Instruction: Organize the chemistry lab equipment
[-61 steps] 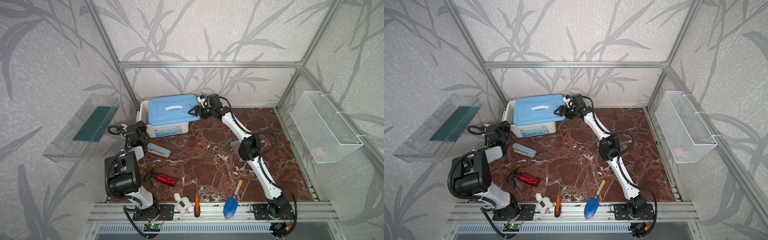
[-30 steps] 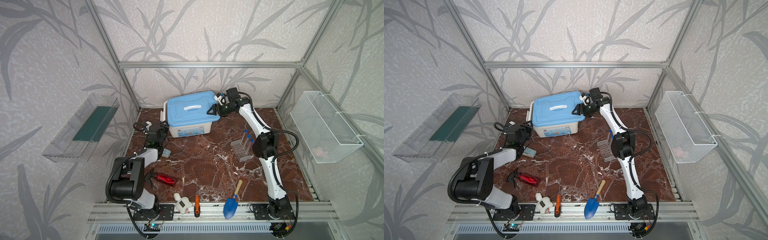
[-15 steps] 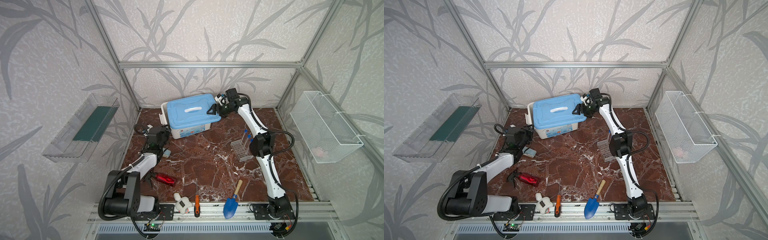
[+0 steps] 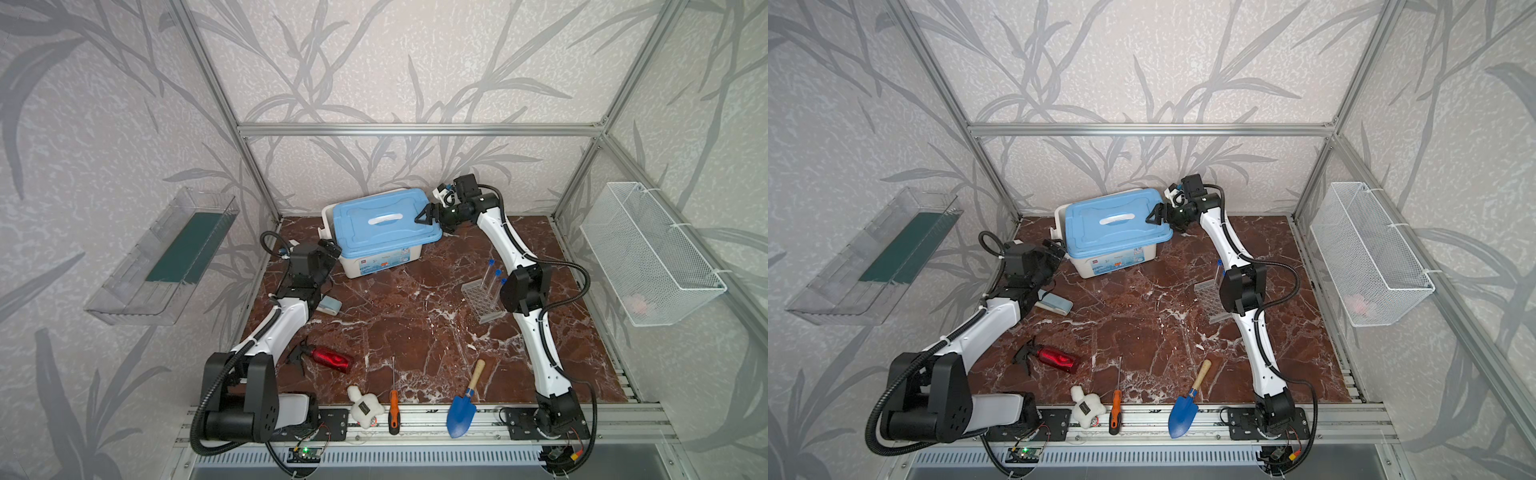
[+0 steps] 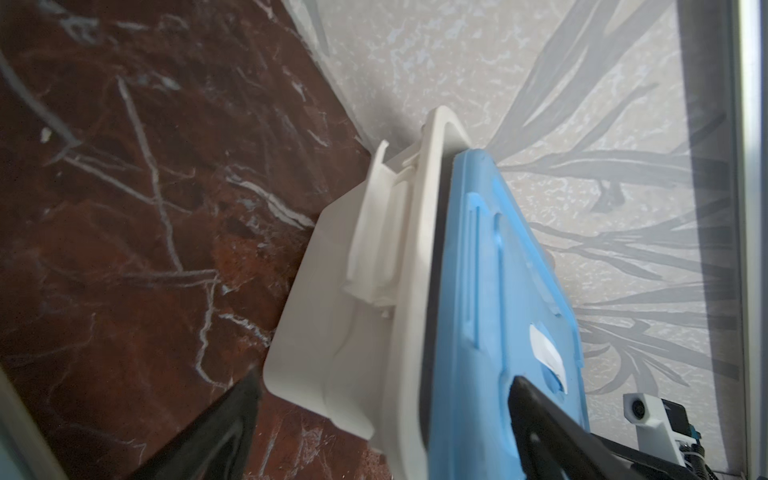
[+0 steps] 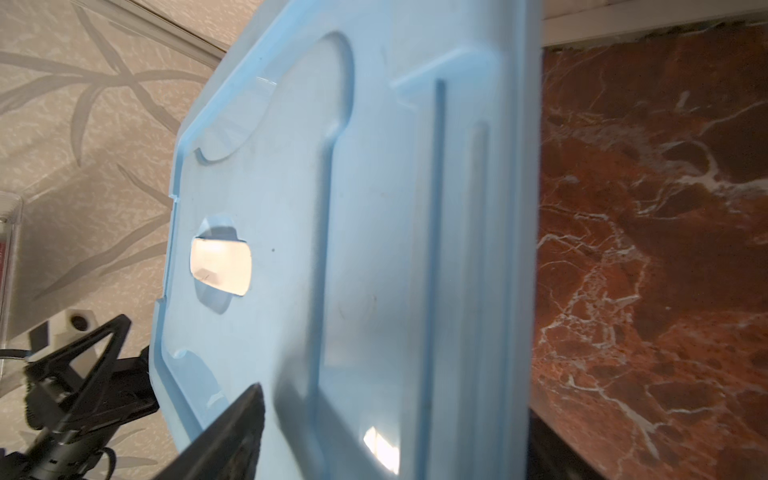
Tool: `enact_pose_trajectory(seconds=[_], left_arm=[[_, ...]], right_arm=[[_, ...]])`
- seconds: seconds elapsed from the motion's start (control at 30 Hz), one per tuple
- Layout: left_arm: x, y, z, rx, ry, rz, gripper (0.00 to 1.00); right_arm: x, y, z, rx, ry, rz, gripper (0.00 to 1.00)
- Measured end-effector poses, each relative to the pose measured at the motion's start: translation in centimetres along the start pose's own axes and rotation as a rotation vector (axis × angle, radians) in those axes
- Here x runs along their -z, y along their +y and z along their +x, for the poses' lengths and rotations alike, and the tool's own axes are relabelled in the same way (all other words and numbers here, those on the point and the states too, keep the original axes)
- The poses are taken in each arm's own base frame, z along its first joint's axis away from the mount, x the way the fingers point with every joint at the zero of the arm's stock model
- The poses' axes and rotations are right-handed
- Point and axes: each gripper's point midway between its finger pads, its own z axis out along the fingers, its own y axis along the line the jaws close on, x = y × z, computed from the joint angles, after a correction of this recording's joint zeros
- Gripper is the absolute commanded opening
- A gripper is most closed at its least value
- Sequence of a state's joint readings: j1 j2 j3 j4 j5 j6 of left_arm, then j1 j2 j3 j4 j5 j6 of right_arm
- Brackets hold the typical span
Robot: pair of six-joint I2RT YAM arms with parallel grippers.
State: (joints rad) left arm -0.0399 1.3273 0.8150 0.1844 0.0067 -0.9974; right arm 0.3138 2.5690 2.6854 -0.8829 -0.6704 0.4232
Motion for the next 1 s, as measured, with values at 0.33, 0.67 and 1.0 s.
enact_pose_trajectory(seconds=[0.33,0.67,1.0], left_arm=[[-3.9,-4.4,-2.1,-0.295,0.040,-0.028,0.97],[-7.9,-2.2,-1.5,-0.501,0.106,-0.160,0.99],[-9.8,-2.3,-1.2,-0.551,0.149,-0.170,0.99]], right_arm=[[0.3,-1.6,-1.1,-0.031,-0.050,0.073,0.98],[3.6,-1.3,-1.0,0.019,-0.063,0.160,0.99],[6.2,2.1,2.9,0.117,-0.008,0.197,0.97]])
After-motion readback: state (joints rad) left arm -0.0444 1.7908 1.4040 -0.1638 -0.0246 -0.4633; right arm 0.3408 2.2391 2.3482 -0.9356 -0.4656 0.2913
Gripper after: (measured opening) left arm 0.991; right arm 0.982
